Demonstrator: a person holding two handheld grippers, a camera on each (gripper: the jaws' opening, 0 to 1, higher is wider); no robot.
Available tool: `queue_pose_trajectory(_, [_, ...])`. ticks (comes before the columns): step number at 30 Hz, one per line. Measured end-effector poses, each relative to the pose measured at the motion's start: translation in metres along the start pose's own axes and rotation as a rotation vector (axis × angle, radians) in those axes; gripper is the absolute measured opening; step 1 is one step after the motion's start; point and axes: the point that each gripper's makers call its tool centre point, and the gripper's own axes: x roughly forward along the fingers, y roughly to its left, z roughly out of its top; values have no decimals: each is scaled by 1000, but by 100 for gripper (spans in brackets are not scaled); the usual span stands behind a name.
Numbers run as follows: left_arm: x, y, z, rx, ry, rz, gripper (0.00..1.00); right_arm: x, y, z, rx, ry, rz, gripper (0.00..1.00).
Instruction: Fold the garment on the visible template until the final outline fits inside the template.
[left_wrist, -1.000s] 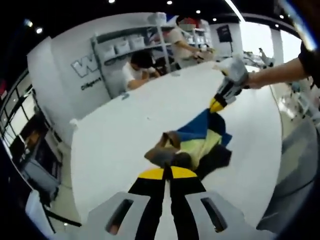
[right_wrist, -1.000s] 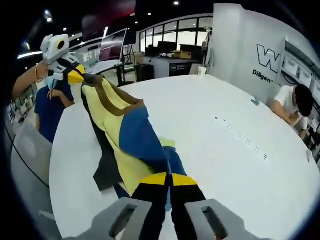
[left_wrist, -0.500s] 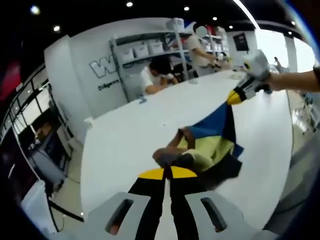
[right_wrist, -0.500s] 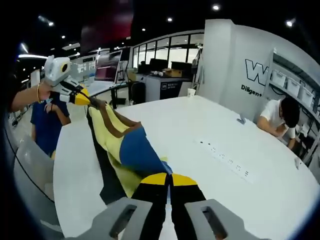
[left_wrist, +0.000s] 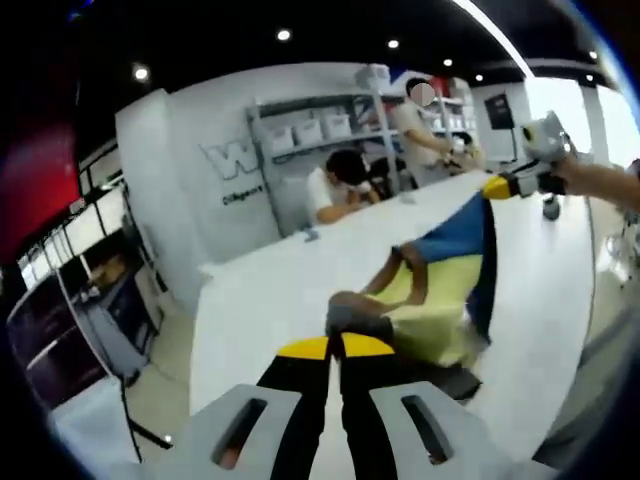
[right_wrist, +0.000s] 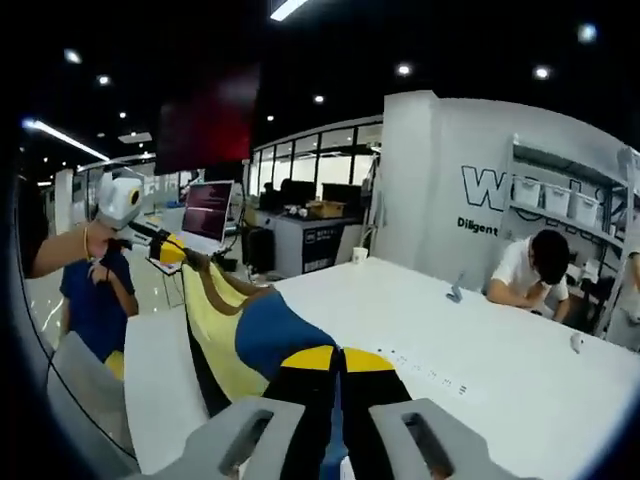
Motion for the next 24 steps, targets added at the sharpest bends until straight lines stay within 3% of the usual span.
queue_pose_trajectory(4, [-4,3,19,47,-37,19,5,-13,0,2,1,-4,-11,0])
queue_pose_trajectory(7, [-14,4,41,141,-76,39,5,-29,2,3,-11,-10,-28,0])
queue_pose_trajectory(11, [-30,-3,63,202,-109,50,5,-49,9,18,-13,-56,-52,0])
queue_pose_trajectory(15, [-35,-2,69,210,-128,43,5,-59,14,28,-9,-93,-61,0])
queue_pose_trajectory(17, [-44,-6,74,216,-145,36,5,-72,23,43,-1,-145,-61,0])
queue_pose_trajectory(24, [-55,-2,68,185,-156,28,5,-83,34,56,26,-186,-64,0])
